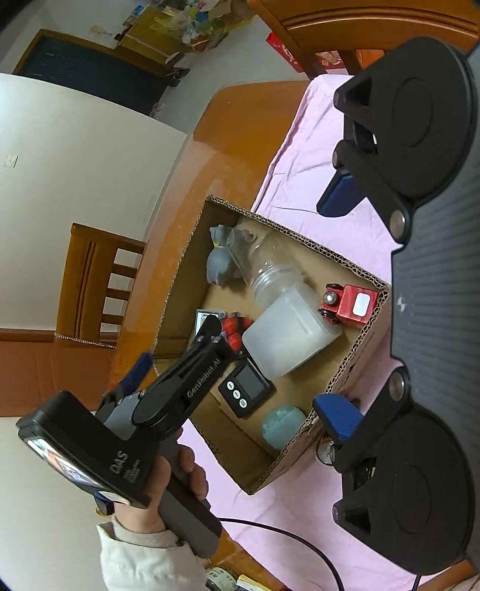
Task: Organize rigid objects
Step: 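Carry both toys into the box and release them, then move both tools back toward the capsule bottle and correction tape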
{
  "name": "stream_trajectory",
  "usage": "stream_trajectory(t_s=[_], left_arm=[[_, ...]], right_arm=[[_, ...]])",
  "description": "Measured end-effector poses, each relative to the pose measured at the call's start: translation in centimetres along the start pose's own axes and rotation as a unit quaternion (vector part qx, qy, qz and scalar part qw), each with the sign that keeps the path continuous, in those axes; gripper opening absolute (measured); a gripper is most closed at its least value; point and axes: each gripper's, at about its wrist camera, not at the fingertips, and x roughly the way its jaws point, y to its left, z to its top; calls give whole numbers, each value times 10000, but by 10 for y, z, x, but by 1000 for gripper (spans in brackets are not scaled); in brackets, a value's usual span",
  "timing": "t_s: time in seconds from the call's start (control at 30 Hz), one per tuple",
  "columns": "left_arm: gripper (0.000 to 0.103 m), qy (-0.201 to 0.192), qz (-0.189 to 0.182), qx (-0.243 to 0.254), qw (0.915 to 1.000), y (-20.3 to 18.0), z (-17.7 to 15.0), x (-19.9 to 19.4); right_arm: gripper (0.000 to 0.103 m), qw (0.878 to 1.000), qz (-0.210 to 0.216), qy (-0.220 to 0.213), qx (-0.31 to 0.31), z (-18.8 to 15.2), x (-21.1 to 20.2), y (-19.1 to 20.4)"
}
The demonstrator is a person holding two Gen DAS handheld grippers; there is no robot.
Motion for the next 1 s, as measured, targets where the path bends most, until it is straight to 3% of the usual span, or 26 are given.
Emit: stream_trajectory(t_s=[0.47, 0.67, 0.83, 1.0], left_arm=[[102, -1, -301, -745, 9968, 2, -9, -50], [102, -163, -22, -941, 9954, -3, -27, -81], [102, -82, 411, -1061, 9935, -14, -50, -96], [102, -1, 537, -1521, 9869, -20, -85, -104]], right_arm=[[103, 9996, -132, -11, 256, -7, -16, 13], [103, 9979, -121, -41, 631, -19, -20, 20], [103, 9956, -27, 16, 934, -34, -13, 31], [103, 9957, 91, 144, 911, -52, 2, 52]])
